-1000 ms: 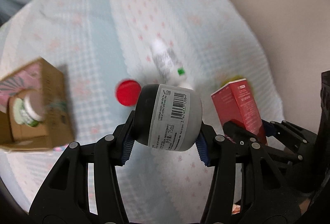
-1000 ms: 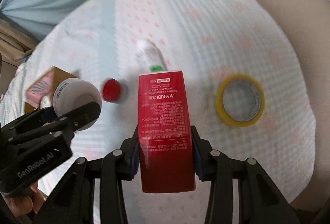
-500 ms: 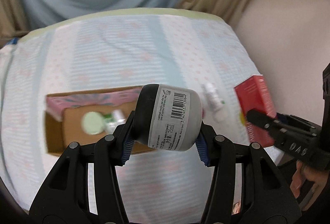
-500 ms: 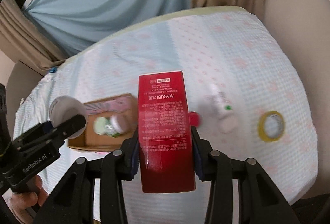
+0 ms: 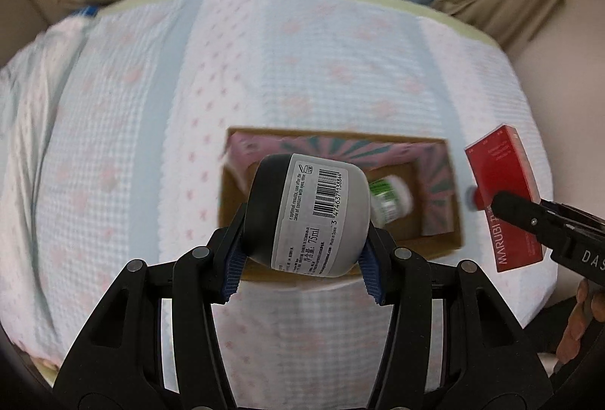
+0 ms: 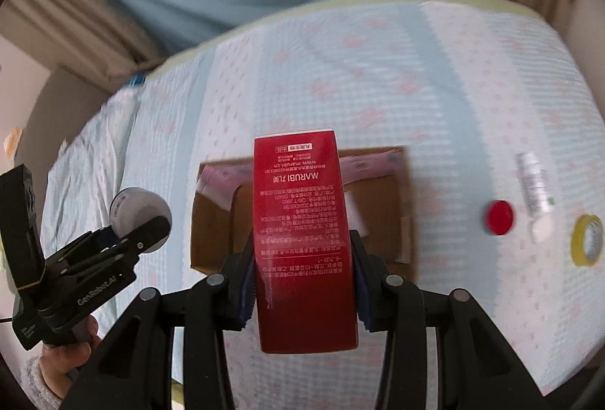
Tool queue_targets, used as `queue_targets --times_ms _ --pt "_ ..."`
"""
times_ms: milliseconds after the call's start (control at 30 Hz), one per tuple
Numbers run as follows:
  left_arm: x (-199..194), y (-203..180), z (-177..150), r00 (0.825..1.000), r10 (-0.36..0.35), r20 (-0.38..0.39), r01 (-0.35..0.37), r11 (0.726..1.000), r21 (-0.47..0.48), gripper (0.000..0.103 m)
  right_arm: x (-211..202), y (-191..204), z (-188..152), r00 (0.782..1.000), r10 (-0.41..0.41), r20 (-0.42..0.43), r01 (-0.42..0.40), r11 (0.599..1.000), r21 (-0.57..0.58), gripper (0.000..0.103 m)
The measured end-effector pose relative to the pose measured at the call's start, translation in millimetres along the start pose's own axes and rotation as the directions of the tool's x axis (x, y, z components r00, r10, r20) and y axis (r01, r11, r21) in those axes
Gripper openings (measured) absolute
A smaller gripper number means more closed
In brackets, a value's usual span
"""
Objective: Organize rigid objects
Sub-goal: 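Carry the black-and-white jar and red box into the cardboard box with both tools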
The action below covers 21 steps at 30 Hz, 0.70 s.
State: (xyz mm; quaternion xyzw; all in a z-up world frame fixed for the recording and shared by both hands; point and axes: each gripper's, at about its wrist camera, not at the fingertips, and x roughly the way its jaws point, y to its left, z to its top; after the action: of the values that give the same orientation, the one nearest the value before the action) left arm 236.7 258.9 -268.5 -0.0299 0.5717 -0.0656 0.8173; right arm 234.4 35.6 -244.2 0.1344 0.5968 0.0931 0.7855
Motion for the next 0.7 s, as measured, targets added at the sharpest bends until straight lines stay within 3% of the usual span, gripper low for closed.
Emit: queue_targets --times_ms 133,333,533,700 --pt "31 21 -5 0.998 0.000 -0.060 -0.004 0.998 -0.058 0.048 48 17 10 0.996 0.024 -0.087 -0.026 0.999 -0.025 0.039" --pt "92 28 -10 0.988 0.002 -0.155 -0.013 0.998 -0.064 0.048 115 33 28 0.978 0.021 -0.210 -0.043 0.994 -0.101 0.039" --pt "138 21 -18 0.974 0.003 -0.228 -0.010 1.000 -0.030 0.048 172 43 41 0.944 0.015 -0.331 -0.092 0.972 -0.217 0.039" --pt "151 17 -20 0.966 0.011 -0.258 -0.015 1.000 -0.012 0.047 196 50 46 0.915 0.010 -0.404 -0.147 0.940 -0.309 0.039"
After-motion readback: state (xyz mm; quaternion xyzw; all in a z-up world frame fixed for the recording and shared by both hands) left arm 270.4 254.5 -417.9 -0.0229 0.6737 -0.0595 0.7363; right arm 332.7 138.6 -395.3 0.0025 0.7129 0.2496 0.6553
